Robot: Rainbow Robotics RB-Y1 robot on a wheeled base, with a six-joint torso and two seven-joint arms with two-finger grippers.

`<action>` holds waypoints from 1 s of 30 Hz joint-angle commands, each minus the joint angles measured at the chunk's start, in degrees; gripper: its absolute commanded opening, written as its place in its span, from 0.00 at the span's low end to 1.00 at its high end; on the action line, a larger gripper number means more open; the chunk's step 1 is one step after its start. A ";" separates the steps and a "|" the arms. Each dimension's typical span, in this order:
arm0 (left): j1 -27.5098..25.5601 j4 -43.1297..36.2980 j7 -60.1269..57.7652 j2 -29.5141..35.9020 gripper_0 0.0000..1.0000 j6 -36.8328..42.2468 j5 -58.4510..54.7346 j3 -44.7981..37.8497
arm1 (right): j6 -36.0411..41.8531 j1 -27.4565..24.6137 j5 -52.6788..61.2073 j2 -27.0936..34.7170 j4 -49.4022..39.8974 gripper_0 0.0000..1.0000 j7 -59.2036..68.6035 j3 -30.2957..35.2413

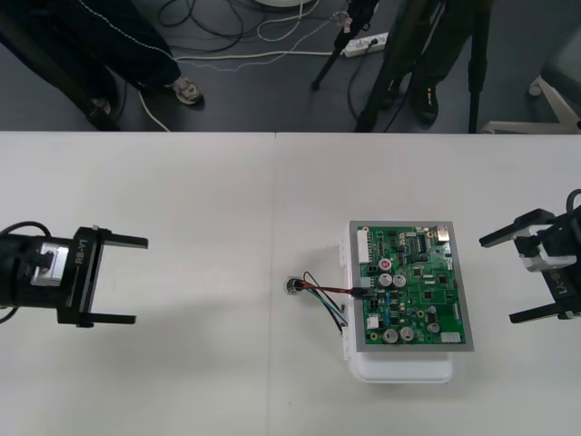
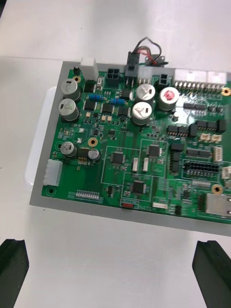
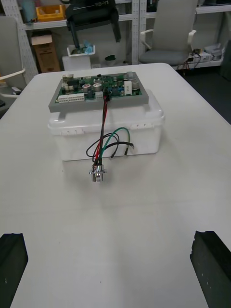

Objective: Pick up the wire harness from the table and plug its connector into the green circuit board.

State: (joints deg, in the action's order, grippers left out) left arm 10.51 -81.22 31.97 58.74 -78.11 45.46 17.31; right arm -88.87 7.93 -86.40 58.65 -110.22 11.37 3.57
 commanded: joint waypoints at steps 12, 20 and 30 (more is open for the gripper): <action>-6.73 -10.36 -16.41 9.90 1.00 -10.84 0.07 -15.90 | 0.45 -0.73 14.60 2.52 6.51 1.00 -0.29 6.01; -7.08 -13.08 -21.86 12.98 1.00 -11.19 -0.72 -18.98 | 0.45 -3.19 19.17 2.52 6.60 1.00 1.11 8.12; -6.20 -13.26 -22.30 13.07 1.00 -10.84 -0.72 -19.42 | 0.80 -8.46 21.54 2.52 4.66 1.00 3.14 10.23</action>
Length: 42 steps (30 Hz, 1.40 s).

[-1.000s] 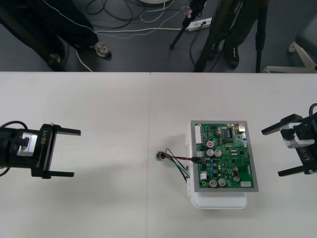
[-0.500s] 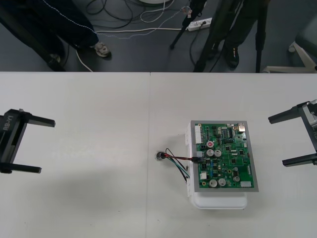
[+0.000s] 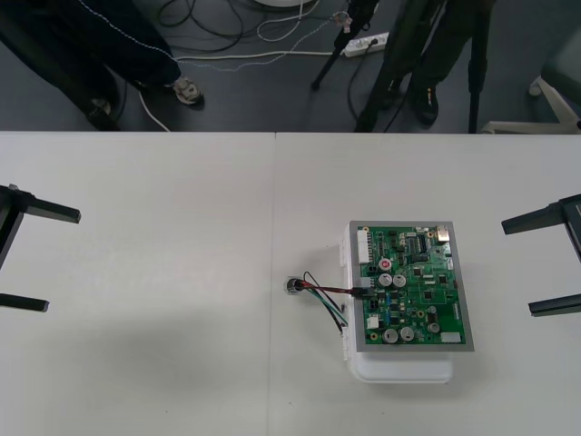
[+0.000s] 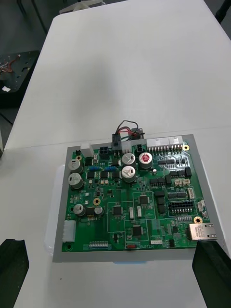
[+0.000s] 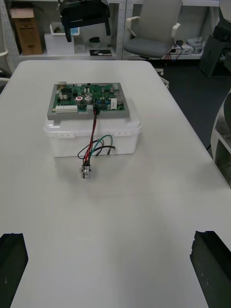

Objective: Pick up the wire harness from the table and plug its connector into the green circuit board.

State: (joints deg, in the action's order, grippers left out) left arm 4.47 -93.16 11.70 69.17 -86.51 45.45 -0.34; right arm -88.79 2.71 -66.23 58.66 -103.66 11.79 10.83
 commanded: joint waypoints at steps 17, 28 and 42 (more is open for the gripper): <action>-0.25 -1.59 -2.03 2.55 1.00 -3.05 0.16 -1.77 | -1.03 -7.02 7.61 2.43 -5.85 1.00 4.12 5.16; -0.25 -1.41 -2.03 2.55 1.00 -2.97 0.78 -1.77 | -1.21 -8.52 6.29 2.52 -6.20 1.00 3.59 6.66; -0.25 -1.41 -2.03 2.55 1.00 -2.97 0.78 -1.77 | -1.21 -8.95 6.03 2.52 -6.73 1.00 3.68 6.57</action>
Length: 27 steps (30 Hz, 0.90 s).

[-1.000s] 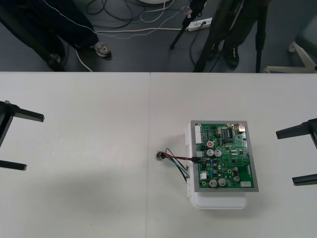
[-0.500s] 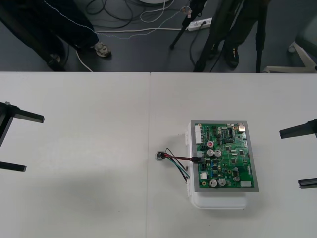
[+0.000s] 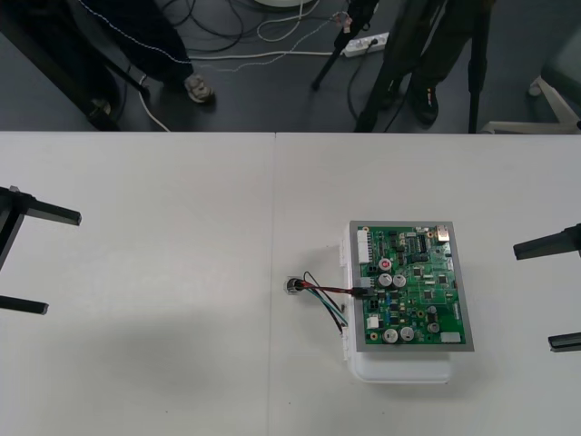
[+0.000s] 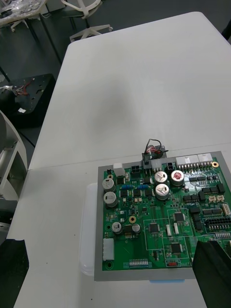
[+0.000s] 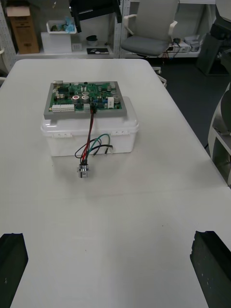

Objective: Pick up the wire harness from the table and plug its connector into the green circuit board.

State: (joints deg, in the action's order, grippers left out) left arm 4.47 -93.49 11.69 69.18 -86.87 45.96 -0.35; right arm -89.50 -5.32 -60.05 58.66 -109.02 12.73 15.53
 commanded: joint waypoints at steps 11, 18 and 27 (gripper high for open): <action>-0.25 -1.08 -2.02 2.54 1.00 -2.61 0.27 -1.76 | -0.50 -0.92 -0.16 2.51 -1.37 1.00 2.74 1.88; -0.25 -1.08 -2.02 2.54 1.00 -2.61 0.27 -1.76 | -0.50 -0.92 -0.16 2.51 -1.37 1.00 2.74 1.88; -0.25 -1.08 -2.02 2.54 1.00 -2.61 0.27 -1.76 | -0.50 -0.92 -0.16 2.51 -1.37 1.00 2.74 1.88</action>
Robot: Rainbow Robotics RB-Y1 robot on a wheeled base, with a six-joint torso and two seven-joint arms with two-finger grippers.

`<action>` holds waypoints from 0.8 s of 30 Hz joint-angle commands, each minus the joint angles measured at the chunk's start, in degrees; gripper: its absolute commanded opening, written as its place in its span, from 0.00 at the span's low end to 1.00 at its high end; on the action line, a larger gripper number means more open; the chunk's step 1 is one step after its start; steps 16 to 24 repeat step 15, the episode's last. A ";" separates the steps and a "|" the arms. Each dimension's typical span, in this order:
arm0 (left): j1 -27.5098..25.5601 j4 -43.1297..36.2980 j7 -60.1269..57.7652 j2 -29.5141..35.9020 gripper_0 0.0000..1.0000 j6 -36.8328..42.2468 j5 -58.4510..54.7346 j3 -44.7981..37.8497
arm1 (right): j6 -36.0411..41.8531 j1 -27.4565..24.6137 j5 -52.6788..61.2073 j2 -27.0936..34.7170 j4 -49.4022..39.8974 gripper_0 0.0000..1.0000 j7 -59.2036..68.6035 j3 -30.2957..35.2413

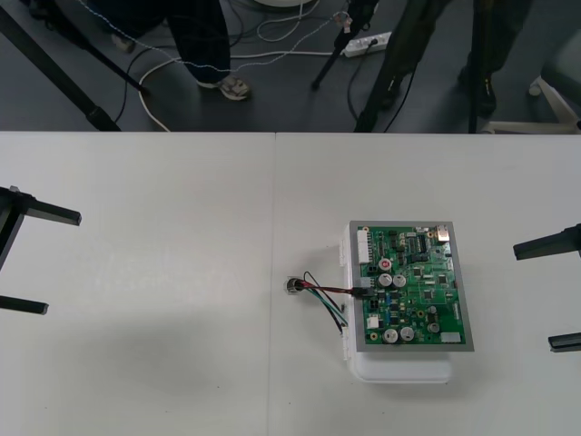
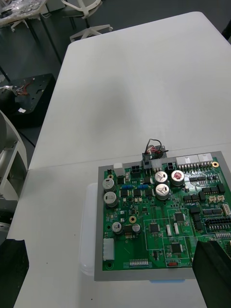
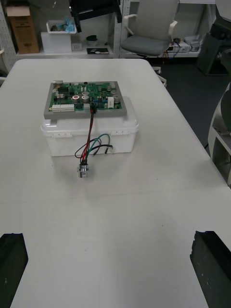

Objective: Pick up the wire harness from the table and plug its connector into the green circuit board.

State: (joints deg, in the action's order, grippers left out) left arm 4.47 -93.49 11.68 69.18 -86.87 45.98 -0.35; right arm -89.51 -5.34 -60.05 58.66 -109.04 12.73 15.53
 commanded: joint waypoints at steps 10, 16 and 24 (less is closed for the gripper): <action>-0.25 -1.08 -2.02 2.54 1.00 -2.60 0.25 -1.76 | -0.49 -0.90 -0.16 2.51 -1.35 1.00 2.74 1.88; -0.25 -1.08 -2.02 2.54 1.00 -2.60 0.25 -1.76 | -0.49 -0.90 -0.16 2.51 -1.35 1.00 2.74 1.88; -0.25 -1.08 -2.02 2.54 1.00 -2.60 0.25 -1.76 | -0.49 -0.90 -0.16 2.51 -1.35 1.00 2.74 1.88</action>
